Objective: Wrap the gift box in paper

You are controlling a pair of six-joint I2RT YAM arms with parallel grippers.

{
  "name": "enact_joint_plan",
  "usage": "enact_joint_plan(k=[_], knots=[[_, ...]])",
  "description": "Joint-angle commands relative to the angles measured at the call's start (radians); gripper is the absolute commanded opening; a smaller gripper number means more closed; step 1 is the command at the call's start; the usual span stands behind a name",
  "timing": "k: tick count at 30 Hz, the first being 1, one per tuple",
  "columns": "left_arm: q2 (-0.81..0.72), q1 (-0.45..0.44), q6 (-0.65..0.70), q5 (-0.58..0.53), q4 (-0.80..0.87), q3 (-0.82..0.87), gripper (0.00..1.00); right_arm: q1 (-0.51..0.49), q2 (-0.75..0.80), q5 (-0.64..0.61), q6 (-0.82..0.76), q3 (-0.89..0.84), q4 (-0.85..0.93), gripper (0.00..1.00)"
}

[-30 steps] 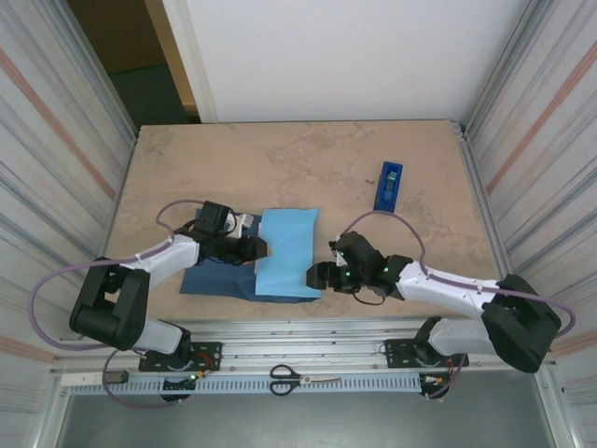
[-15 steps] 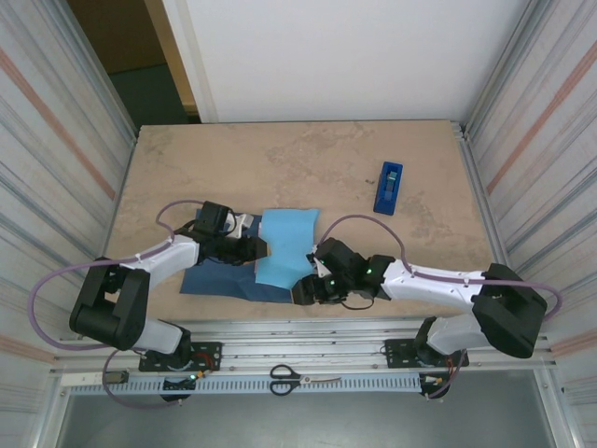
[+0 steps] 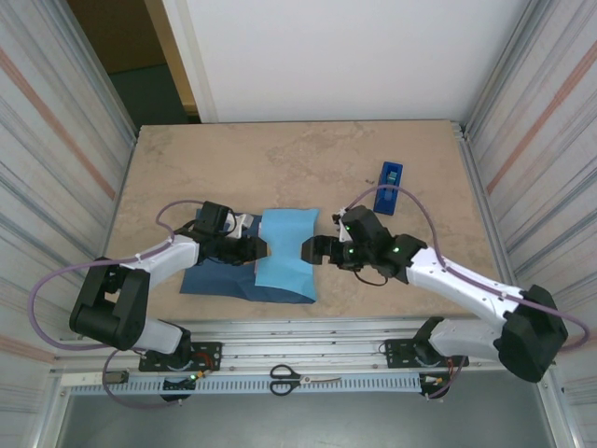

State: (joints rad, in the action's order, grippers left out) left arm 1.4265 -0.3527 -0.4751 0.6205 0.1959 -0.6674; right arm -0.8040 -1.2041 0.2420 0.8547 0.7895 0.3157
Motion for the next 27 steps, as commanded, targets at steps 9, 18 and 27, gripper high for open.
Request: enact_joint_plan(k=[9,18,27], knots=[[0.031,-0.005,0.018,-0.043,0.083,0.028,0.40,-0.162,-0.260,-0.023,0.078,0.006,0.059,0.96],[0.025,-0.002,0.020,-0.046,0.087,0.030,0.39,-0.138,-0.091,-0.052,0.003,0.058,0.147,1.00],[0.025,0.000,0.017,-0.044,0.078,0.029,0.38,0.168,-0.122,0.075,0.098,0.049,-0.085,0.93]])
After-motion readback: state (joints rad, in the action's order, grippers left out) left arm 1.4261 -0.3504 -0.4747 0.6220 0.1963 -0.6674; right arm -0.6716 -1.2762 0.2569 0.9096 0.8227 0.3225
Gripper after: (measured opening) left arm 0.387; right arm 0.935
